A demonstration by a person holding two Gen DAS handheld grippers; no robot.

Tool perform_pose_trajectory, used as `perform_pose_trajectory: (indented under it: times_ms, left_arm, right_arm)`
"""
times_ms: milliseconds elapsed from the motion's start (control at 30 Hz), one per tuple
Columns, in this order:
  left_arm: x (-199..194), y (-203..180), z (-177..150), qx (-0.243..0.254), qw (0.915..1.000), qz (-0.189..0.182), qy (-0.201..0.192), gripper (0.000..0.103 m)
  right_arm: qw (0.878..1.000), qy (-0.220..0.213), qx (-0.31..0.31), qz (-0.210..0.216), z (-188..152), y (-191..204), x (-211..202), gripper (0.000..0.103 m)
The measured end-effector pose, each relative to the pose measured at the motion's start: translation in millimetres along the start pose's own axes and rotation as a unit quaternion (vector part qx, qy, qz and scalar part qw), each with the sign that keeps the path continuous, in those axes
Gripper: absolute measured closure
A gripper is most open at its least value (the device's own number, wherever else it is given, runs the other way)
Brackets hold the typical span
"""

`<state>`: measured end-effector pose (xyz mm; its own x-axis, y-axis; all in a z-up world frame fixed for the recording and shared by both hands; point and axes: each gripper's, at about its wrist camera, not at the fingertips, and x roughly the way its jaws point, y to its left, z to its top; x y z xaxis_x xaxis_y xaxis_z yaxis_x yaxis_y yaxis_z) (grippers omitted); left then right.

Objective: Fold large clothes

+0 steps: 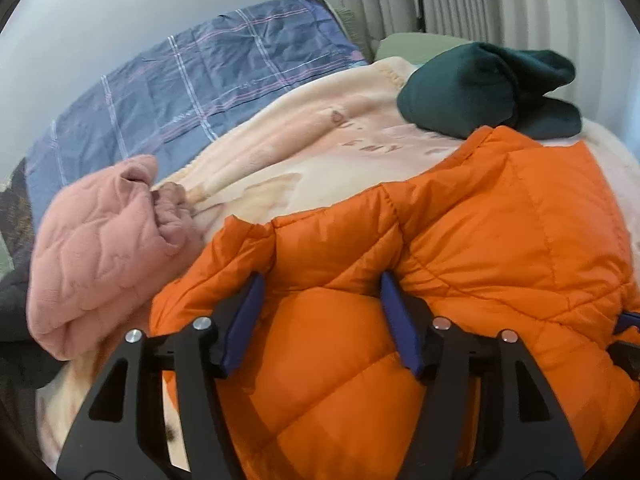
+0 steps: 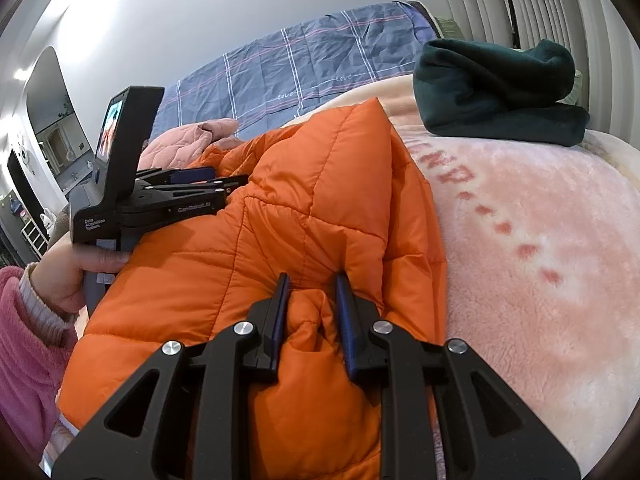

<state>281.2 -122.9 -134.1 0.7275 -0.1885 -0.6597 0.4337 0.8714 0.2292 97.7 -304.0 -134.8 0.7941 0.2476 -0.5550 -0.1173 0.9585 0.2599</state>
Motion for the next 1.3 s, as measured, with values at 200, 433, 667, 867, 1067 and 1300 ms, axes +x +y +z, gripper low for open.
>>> perform_pose_trajectory:
  times_ms: [200, 433, 667, 867, 1067, 1300]
  left_arm:
    - [-21, -11, 17, 0.021, 0.9989, -0.04, -0.01, 0.08]
    - [13, -37, 35, 0.057, 0.9936, -0.085, 0.047, 0.082]
    - [23, -45, 23, 0.063, 0.9956, -0.057, 0.039, 0.082]
    - [20, -45, 21, 0.066, 0.9956, -0.056, 0.037, 0.082]
    - [17, -38, 19, 0.053, 0.9954, -0.072, 0.034, 0.083]
    - [18, -34, 20, 0.045, 0.995, -0.083, 0.032, 0.083]
  right_arm:
    - [1.0, -0.002, 0.001, -0.002, -1, 1, 0, 0.081]
    - [1.0, -0.003, 0.004, -0.003, 0, -1, -1, 0.081]
    - [1.0, 0.0, 0.0, -0.007, 1, -2, 2, 0.081]
    - [0.999, 0.016, -0.022, -0.022, 6, 6, -4, 0.08]
    - [0.998, 0.03, -0.055, 0.004, 60, 11, -41, 0.078]
    - [0.993, 0.067, -0.089, -0.031, 84, 6, 26, 0.084]
